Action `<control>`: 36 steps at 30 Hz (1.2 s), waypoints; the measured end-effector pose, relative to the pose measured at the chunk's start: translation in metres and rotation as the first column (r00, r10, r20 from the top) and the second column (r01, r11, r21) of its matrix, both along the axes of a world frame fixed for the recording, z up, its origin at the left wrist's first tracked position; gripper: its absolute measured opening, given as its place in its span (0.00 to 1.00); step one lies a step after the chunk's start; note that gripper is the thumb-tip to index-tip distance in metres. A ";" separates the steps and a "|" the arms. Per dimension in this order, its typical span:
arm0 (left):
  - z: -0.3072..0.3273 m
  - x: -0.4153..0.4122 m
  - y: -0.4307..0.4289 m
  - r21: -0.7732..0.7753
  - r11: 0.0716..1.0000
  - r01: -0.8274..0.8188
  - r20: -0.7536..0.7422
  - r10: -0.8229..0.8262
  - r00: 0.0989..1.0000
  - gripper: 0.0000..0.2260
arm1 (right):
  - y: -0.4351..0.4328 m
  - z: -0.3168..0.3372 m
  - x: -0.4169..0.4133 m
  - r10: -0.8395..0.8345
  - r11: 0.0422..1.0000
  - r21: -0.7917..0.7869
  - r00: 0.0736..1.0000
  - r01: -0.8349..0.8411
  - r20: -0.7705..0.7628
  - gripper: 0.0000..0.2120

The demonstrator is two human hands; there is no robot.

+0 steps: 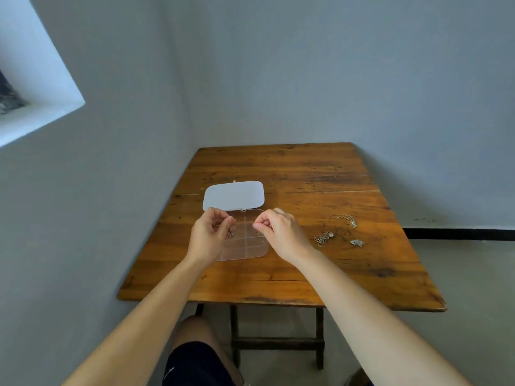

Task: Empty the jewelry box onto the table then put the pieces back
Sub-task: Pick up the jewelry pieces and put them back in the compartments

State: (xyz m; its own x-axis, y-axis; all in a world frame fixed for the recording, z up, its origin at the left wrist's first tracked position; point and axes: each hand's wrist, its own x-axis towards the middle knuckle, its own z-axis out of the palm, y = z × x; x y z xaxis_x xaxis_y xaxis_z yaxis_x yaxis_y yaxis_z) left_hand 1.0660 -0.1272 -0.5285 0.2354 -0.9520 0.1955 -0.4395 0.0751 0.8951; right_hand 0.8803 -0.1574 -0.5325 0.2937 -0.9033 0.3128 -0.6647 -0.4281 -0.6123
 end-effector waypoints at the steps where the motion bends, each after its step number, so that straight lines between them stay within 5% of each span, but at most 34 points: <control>1: -0.006 0.001 0.001 0.024 1.000 -0.002 0.018 0.001 1.000 0.02 | -0.001 -0.004 0.002 0.007 1.000 0.015 1.000 -0.007 -0.004 0.08; 10: -0.020 -0.002 0.009 0.077 0.997 -0.031 0.122 0.022 0.992 0.06 | -0.004 -0.021 -0.011 -0.016 0.994 0.109 1.000 0.017 -0.007 0.13; 22: -0.006 -0.077 -0.018 0.015 0.984 0.179 0.188 -0.178 0.966 0.07 | 0.009 -0.025 -0.107 -0.208 0.970 0.120 0.978 0.210 -0.028 0.16; 28: -0.016 -0.127 -0.020 0.001 0.939 0.344 0.270 -0.331 0.904 0.10 | 0.020 -0.035 -0.163 -0.391 0.905 0.130 0.913 0.404 -0.117 0.16; 36: -0.045 -0.160 -0.022 0.171 0.880 0.443 0.378 -0.474 0.795 0.19 | 0.030 -0.056 -0.182 -0.501 0.826 0.203 0.849 0.527 -0.167 0.23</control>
